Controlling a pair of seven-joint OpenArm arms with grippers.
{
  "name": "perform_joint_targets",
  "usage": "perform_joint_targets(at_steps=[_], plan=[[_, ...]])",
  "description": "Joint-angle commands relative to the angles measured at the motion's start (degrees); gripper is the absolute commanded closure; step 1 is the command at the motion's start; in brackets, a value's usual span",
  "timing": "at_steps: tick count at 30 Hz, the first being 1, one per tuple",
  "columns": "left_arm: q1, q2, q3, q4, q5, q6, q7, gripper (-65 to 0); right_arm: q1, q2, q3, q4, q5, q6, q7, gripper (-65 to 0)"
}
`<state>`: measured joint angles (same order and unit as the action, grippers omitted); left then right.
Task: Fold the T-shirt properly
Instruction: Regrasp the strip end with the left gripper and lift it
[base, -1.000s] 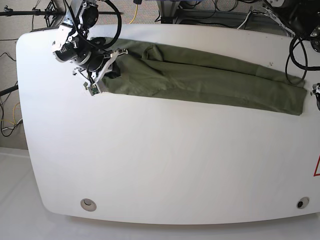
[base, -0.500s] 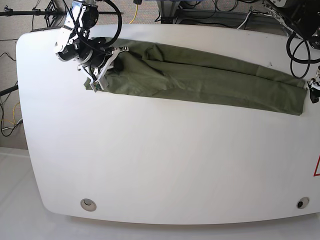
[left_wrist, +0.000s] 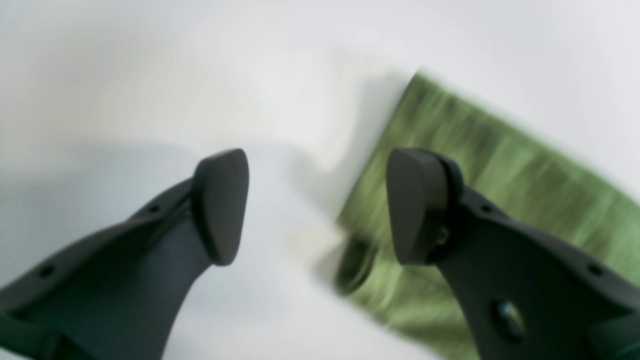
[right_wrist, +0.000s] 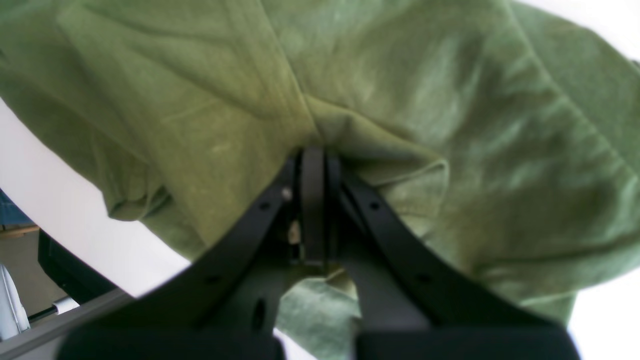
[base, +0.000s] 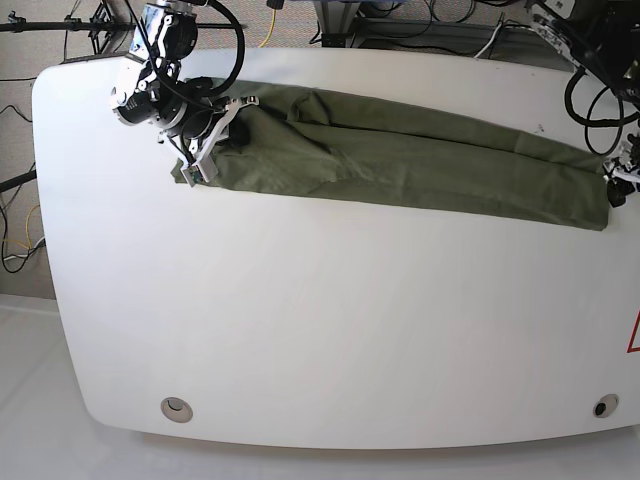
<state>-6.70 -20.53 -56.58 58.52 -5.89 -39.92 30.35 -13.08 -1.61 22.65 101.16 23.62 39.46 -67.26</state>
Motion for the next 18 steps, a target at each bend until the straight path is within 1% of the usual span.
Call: perform_joint_targets(at_steps=[1, 4, 14, 16, 18], plan=[[-0.7, -1.4, -0.2, -1.1, -0.7, -0.1, -1.5, -40.0, 0.0, 0.2, 0.0, 0.3, -0.7, 0.2, -0.6, 0.0], [-1.3, -1.4, -0.2, -2.7, -0.6, -0.1, -2.0, -40.1, 0.0, 0.2, 0.0, 0.3, -0.7, 0.2, -0.6, 0.0], [-1.5, -1.3, 3.8, -7.6, -0.6, -0.1, -2.0, -40.1, -0.3, 0.2, 0.0, 0.7, -0.7, 0.2, -0.6, 0.0], [-1.3, -0.7, 4.6, -7.6, -0.6, -0.1, -1.9, -40.1, -0.3, 0.2, 0.0, 0.7, -0.7, 0.2, -0.6, 0.0], [-1.3, 0.9, 4.9, -6.9, -0.6, -0.1, -1.9, -40.1, -0.4, 0.2, 0.0, 0.7, -0.7, 0.2, -0.6, 0.0]])
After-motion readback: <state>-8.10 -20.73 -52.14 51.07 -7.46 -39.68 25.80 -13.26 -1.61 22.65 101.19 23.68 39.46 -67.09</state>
